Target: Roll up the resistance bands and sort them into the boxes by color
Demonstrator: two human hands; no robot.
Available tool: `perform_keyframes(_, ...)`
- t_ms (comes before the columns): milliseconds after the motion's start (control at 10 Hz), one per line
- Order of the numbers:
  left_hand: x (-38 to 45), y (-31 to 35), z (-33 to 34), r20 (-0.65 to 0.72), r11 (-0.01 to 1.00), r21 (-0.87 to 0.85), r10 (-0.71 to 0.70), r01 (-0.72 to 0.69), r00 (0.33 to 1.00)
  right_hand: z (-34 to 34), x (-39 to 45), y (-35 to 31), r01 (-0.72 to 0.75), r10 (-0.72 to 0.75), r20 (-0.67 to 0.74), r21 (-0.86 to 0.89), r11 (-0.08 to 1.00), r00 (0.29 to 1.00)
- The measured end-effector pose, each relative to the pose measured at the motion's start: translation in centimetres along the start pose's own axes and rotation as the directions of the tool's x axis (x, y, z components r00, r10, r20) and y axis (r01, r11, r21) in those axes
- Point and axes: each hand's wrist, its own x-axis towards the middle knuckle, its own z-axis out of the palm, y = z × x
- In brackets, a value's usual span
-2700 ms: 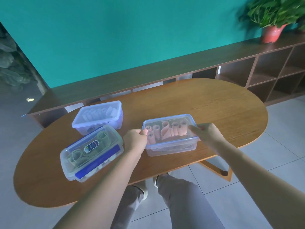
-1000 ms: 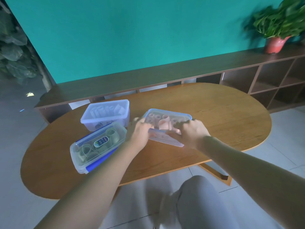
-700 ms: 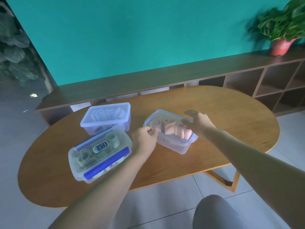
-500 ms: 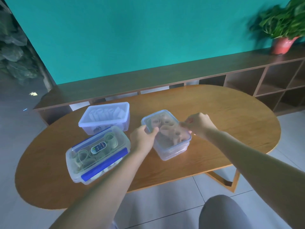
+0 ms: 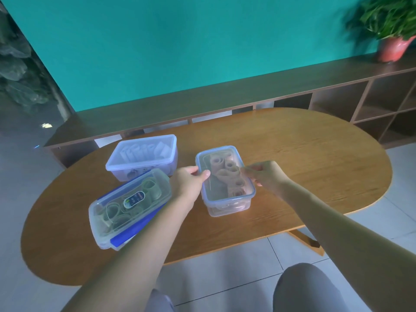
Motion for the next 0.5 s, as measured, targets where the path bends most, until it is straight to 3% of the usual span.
perform_keyframes(200,0.9,0.4,0.5,-0.006,1.000,0.013,0.001,-0.001,1.000,0.6,0.1,-0.1,0.015,-0.015,-0.024,-0.010,1.000,1.000)
perform_keyframes(500,2.9,1.9,-1.0,0.047,0.959,0.254,0.113,-0.121,0.992,1.1,0.4,-2.7,-0.061,0.031,-0.133,-0.227,0.972,0.991)
